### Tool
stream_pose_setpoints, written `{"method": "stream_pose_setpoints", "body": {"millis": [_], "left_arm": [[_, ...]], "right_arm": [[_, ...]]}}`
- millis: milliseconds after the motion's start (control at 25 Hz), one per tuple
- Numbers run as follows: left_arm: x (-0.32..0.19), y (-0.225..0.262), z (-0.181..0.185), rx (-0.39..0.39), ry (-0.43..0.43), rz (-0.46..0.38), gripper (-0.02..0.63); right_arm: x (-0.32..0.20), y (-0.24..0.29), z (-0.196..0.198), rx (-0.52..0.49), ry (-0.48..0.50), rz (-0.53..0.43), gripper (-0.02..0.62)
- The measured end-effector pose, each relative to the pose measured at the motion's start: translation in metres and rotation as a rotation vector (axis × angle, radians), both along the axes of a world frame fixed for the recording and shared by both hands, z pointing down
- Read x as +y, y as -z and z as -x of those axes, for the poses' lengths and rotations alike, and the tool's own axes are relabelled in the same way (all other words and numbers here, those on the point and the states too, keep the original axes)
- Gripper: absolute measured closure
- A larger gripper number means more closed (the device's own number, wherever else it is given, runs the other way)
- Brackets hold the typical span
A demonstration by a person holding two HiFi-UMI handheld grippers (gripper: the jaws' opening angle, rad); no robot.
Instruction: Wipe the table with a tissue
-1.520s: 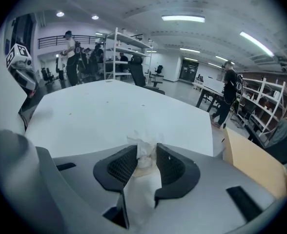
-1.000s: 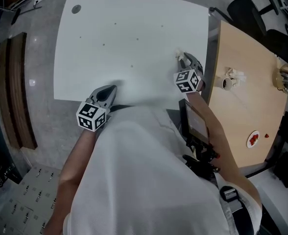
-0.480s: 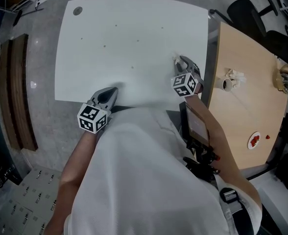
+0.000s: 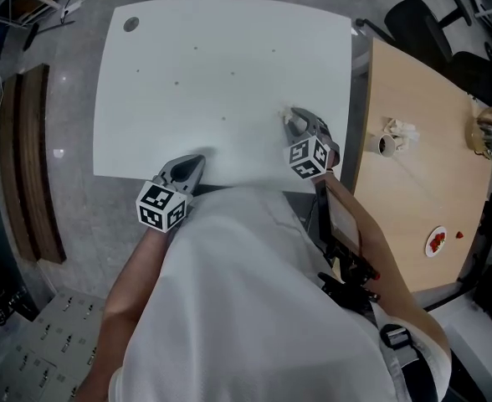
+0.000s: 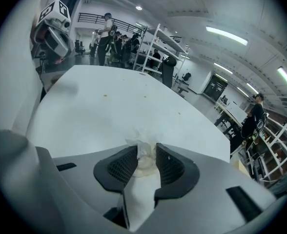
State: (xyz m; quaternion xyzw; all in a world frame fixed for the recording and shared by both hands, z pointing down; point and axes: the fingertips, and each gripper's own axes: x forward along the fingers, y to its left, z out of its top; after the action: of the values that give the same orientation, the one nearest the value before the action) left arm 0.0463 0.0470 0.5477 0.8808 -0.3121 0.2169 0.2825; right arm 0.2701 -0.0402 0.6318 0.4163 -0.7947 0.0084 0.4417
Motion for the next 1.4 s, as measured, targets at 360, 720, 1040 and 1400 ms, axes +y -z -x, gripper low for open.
{"method": "stream_pose_setpoints", "body": {"millis": [360,720,1040,1400], "left_arm": [[0.002,0.003,-0.002,-0.012,-0.009,-0.009,0.601],[0.008,0.003,0.000,-0.023,0.004,-0.011,0.601],[0.007,0.003,0.012,-0.007,0.050,-0.017,0.600],[-0.010,-0.003,0.041,0.005,0.043,-0.025,0.601]], "right_arm": [[0.030,0.012,0.038,-0.276,0.012,0.106,0.477],[0.074,0.016,0.088,-0.292,0.189,0.132,0.477],[0.072,0.014,0.103,-0.306,0.178,0.135,0.477],[0.043,0.016,0.113,-0.300,0.103,0.111,0.477]]}}
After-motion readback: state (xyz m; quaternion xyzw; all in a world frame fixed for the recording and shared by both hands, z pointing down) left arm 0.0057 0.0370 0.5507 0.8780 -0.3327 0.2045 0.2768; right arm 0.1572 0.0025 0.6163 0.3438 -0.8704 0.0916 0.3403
